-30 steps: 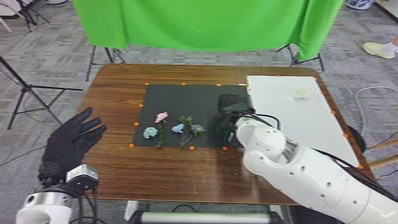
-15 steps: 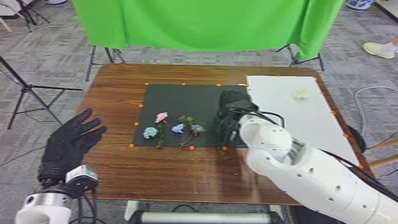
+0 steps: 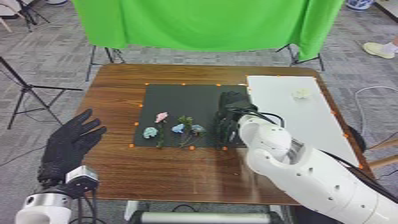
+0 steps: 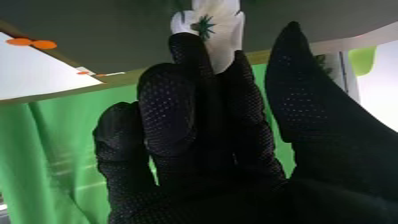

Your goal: Arrange flowers

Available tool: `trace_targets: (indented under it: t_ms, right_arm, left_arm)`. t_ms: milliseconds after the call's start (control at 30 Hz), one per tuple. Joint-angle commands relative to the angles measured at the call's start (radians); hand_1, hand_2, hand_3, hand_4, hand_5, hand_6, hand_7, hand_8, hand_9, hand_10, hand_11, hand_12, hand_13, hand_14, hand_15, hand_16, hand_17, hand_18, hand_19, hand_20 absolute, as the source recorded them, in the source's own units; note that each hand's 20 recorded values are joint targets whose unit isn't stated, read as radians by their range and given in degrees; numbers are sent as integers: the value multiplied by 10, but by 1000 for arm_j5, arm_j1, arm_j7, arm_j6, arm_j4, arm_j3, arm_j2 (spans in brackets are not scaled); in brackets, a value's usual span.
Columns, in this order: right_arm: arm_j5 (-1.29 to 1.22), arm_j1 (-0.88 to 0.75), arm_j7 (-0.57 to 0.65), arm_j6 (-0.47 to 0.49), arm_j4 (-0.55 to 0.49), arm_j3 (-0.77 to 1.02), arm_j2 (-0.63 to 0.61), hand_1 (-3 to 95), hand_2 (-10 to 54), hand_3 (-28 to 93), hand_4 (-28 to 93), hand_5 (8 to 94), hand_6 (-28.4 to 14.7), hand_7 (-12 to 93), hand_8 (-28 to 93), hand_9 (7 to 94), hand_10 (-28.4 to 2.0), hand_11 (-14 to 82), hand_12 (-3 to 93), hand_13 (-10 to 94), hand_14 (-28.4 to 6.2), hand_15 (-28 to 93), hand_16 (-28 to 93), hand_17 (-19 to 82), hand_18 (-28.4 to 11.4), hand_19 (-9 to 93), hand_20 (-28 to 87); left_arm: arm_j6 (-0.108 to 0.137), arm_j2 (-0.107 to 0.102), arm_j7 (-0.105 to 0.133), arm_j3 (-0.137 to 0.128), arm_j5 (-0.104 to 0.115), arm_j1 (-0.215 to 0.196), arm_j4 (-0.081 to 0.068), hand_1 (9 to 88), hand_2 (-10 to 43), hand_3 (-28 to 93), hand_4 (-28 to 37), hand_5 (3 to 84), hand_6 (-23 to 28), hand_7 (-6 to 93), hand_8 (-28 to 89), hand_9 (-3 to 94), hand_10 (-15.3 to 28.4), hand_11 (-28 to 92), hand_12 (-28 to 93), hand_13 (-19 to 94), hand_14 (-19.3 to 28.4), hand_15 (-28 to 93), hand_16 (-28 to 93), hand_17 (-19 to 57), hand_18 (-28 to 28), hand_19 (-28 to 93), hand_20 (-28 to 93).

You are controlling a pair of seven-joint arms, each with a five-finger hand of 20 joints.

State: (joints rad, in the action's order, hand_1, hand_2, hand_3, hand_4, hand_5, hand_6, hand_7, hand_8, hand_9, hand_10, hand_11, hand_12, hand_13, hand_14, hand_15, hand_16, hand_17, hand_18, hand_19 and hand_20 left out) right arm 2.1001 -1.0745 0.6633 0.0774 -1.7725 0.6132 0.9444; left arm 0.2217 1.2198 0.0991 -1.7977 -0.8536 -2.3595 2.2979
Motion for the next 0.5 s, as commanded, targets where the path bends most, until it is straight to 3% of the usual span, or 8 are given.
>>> trace_targets:
  t_ms: [33,167,233,500]
  right_arm:
    - [-7,30,17,-62,10,-37,-13,335,-40,932,-266,650,-44,167,-140,680,-166,206,129,658,-121,791,118,316,-243,932,462]
    - [2,61,37,-102,23,-80,-15,371,47,932,-261,683,-32,165,-129,712,-138,178,124,682,-115,769,117,333,-242,932,455]
    - [26,81,53,-125,35,-111,-14,398,54,927,-276,707,-25,169,-85,741,-130,170,125,700,-107,757,122,340,-239,932,456]
    - [69,149,102,-231,64,-218,-33,530,-33,823,-283,808,-6,163,-9,855,-109,143,193,761,-74,731,146,381,-231,932,479]
  left_arm:
    - [-1,4,2,2,-1,-17,1,247,62,811,-210,384,105,138,-97,350,198,269,90,259,264,493,-96,-105,233,570,-21]
    - [0,3,3,4,-1,-17,1,246,61,812,-208,384,105,138,-98,349,198,268,90,259,264,493,-96,-105,233,570,-21]
    - [-1,4,3,4,-1,-15,1,247,61,812,-208,384,105,138,-98,349,198,267,90,259,264,494,-95,-105,233,570,-21]
    - [-4,3,3,4,-2,-13,0,246,61,813,-208,384,105,139,-98,350,198,267,90,259,264,494,-95,-105,233,570,-21]
